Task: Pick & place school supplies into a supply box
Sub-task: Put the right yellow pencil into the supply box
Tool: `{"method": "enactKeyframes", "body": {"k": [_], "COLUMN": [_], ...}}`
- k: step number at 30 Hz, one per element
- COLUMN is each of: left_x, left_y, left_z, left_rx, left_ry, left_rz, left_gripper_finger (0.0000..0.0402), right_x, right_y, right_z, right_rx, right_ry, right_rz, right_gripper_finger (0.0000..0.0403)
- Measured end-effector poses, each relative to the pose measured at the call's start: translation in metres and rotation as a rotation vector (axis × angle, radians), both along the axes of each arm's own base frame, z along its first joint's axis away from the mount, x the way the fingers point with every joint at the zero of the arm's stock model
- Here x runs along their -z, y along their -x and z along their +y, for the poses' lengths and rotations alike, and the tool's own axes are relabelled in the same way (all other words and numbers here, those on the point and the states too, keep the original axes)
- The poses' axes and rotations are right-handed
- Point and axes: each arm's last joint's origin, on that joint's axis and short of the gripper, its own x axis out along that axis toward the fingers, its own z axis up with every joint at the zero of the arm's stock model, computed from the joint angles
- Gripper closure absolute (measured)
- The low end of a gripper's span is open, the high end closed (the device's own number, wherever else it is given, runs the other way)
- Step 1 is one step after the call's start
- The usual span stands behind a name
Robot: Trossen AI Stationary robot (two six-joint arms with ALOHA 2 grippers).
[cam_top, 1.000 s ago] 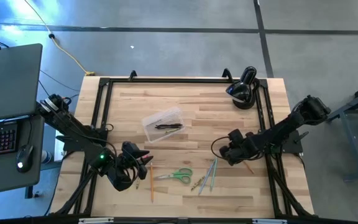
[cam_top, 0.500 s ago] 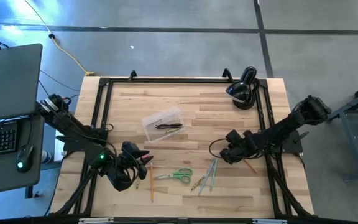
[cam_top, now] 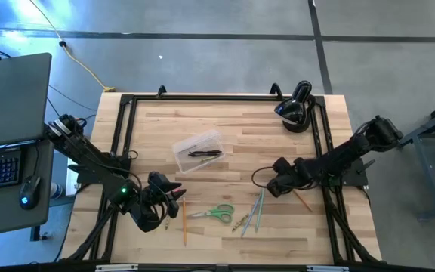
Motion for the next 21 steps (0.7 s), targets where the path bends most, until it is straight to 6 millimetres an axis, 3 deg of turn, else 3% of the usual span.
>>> {"method": "enactKeyframes", "body": {"k": [11, 21], "left_x": [0.0000, 0.0000], "left_y": [0.0000, 0.0000], "left_z": [0.0001, 0.0001], "left_rx": [0.000, 0.000], "left_ry": [-0.001, -0.001], "left_rz": [0.000, 0.000], "left_gripper_finger": [0.0223, 0.0223], "right_x": [0.0001, -0.0010], "right_y": [0.0002, -0.0083], "right_z": [-0.0017, 0.0002], "right_rx": [-0.026, -0.086], "right_ry": [0.041, 0.059], "right_rz": [0.004, -0.074], "right_gripper_finger": [0.0396, 0.0400]}}
